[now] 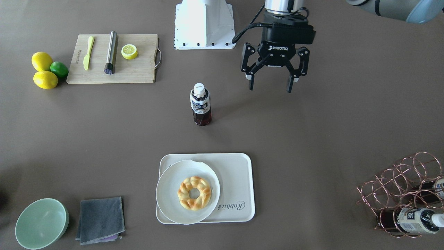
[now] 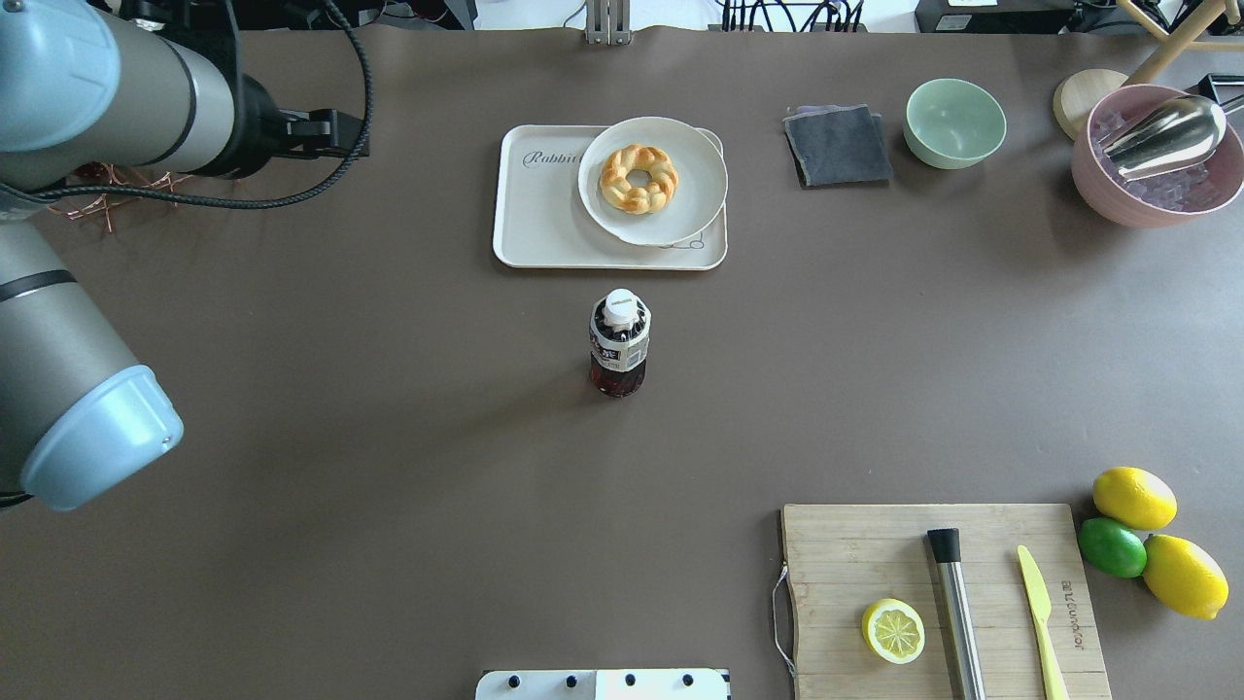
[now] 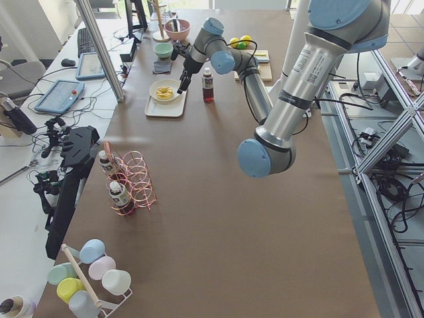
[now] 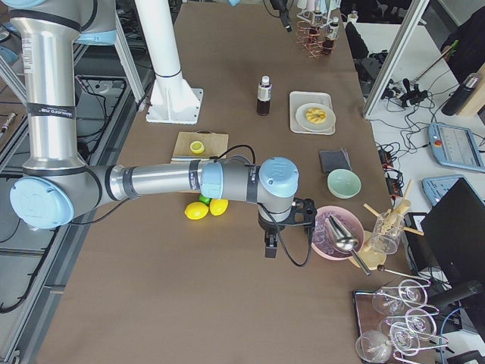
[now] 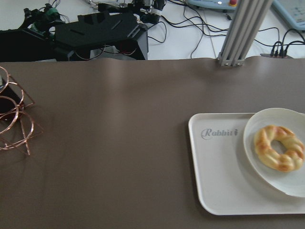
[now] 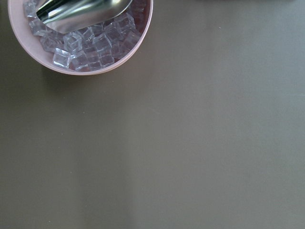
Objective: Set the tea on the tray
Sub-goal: 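Open the left gripper and withdraw it back toward the rack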
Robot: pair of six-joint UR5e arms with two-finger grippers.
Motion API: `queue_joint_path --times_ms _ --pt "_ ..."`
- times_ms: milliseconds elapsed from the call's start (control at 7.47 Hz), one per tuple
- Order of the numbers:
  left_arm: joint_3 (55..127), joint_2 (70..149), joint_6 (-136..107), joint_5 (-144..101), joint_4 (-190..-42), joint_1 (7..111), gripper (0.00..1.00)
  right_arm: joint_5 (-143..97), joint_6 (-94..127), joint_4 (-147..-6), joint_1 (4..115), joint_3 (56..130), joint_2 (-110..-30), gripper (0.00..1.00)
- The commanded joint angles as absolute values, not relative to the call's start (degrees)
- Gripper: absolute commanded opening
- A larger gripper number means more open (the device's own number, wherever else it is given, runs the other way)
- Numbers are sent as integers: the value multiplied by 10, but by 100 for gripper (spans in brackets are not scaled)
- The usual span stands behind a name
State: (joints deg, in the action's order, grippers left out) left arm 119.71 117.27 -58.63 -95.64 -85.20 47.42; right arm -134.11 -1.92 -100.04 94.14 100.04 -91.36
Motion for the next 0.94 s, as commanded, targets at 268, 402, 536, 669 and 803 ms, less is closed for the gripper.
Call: queue_joint_path --times_ms 268,402,536,669,803 --pt "1192 905 -512 -969 -1037 607 98 -1344 89 -999 857 1047 -881 100" --pt "1164 852 -461 -981 -1127 641 98 -1344 101 -999 845 1062 -878 100" --pt "1123 833 -413 -1070 -1169 703 98 -1346 123 -999 828 1074 -867 100" --pt "1058 834 -345 -1191 -1174 778 98 -1346 152 -1000 805 1084 -848 100" --pt "1024 834 -247 -1243 -1167 852 98 -1350 194 -1003 769 1098 -825 100"
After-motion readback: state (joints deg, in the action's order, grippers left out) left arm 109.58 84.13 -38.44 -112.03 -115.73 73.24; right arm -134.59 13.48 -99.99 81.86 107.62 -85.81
